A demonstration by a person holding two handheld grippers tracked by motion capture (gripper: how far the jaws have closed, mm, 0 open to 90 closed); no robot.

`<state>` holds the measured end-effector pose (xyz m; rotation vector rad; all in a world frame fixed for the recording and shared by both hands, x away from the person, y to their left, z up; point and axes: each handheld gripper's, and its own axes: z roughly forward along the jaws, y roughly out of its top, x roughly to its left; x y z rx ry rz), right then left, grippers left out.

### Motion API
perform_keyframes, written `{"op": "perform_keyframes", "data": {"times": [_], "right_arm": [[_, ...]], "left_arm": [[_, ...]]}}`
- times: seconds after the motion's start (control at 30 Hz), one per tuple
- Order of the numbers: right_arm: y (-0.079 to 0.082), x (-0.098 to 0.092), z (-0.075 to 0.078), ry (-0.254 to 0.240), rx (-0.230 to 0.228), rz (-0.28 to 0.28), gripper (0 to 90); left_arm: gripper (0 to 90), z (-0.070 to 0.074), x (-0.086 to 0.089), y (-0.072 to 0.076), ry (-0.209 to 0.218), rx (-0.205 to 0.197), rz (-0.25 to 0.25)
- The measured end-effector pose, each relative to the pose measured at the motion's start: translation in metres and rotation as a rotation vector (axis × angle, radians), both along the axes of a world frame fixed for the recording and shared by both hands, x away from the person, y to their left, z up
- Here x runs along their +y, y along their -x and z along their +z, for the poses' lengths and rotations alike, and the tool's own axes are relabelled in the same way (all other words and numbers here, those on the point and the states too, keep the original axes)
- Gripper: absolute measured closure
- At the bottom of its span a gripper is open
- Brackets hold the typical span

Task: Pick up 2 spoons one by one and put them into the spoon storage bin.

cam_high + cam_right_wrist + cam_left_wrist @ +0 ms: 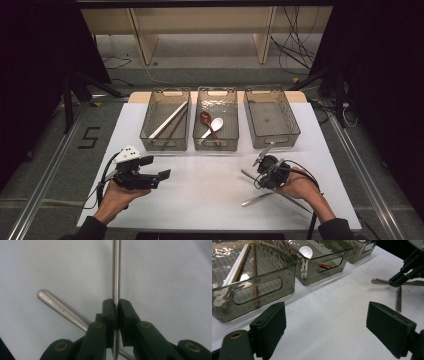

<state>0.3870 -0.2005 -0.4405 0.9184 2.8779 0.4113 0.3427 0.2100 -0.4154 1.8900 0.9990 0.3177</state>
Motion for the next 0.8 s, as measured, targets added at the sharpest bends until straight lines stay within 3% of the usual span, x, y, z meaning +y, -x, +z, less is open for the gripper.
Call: {"op": "perform_keyframes", "data": {"times": [0.27,0.8], "right_arm": [[-0.008,-0.017,0.030,-0.157,-0.070,-0.079,84.4],[-0.065,-0.030,0.079,-0.280,-0.201,-0.254,84.4]], "left_arm": [[15.5,-0.001,0.002,0.000,0.001,0.001,0.007],[15.5,0.000,0.003,-0.001,0.018,-0.007,0.012]]}}
